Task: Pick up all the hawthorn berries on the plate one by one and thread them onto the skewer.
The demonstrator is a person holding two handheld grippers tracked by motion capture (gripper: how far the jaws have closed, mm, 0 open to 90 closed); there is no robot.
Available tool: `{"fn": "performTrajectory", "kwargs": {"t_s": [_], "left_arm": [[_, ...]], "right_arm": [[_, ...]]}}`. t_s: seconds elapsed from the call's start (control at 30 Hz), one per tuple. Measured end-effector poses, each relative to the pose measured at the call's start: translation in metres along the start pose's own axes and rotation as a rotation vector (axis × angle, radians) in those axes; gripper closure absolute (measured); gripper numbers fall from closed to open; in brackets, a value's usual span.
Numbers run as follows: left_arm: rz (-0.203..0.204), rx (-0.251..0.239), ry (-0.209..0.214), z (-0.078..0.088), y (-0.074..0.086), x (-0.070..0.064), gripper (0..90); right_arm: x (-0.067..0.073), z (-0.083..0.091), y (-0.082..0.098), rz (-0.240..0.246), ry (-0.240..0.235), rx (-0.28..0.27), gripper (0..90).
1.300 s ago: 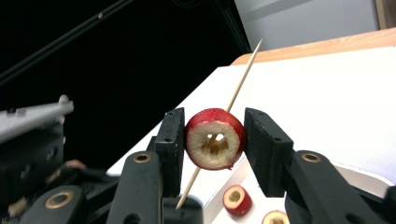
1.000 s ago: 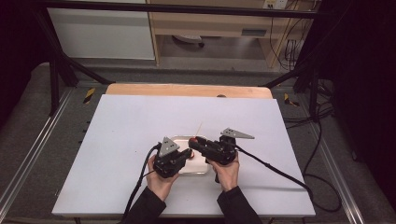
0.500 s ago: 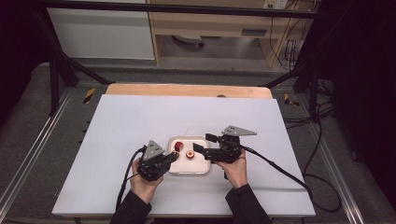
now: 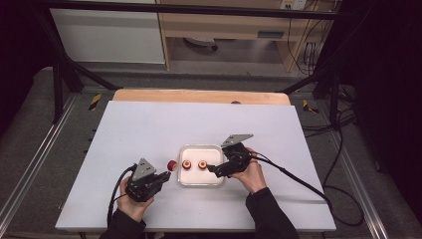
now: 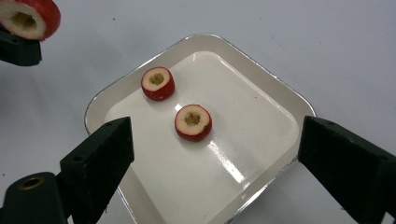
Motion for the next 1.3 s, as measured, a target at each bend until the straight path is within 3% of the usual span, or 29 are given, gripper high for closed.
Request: {"fn": "performTrajectory", "kwargs": {"t_s": [0.13, 0.27, 0.4, 0.57, 0.67, 0.93, 1.3], "left_arm": [[0.005, -0.001, 0.008, 0.003, 0.001, 0.004, 88.6], [0.011, 0.005, 0.012, 0.003, 0.003, 0.005, 88.6], [0.008, 0.014, 0.016, 0.003, 0.005, 0.005, 88.6], [0.008, 0.018, 0.016, 0.002, 0.005, 0.006, 88.6], [0.012, 0.019, 0.016, 0.002, 0.005, 0.006, 88.6], [0.011, 0.023, 0.019, 0.002, 0.005, 0.007, 88.6], [0.014, 0.029, 0.021, 0.001, 0.006, 0.007, 88.6]], "right_arm": [[0.005, -0.016, -0.007, 0.048, -0.006, 0.093, 16.3], [0.007, -0.024, -0.009, 0.059, -0.006, 0.124, 19.1], [0.008, -0.033, -0.01, 0.032, 0.002, 0.142, 23.0], [0.009, -0.037, -0.011, 0.033, 0.019, 0.162, 26.4], [0.009, -0.04, -0.014, 0.017, 0.035, 0.196, 29.5], [0.012, -0.053, -0.017, 0.036, 0.046, 0.29, 37.8], [0.015, -0.063, -0.016, -0.111, 0.08, 0.34, 48.8]]}}
Point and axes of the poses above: each handheld gripper's, and its own axes: z roughly backward along the jaws, y roughly out of its underside, x roughly to its left, the point moved 3 cm from there along -z, roughly forward along the jaws, and after that the axes turned 9 degrees about -x, right-handed, at the moved point
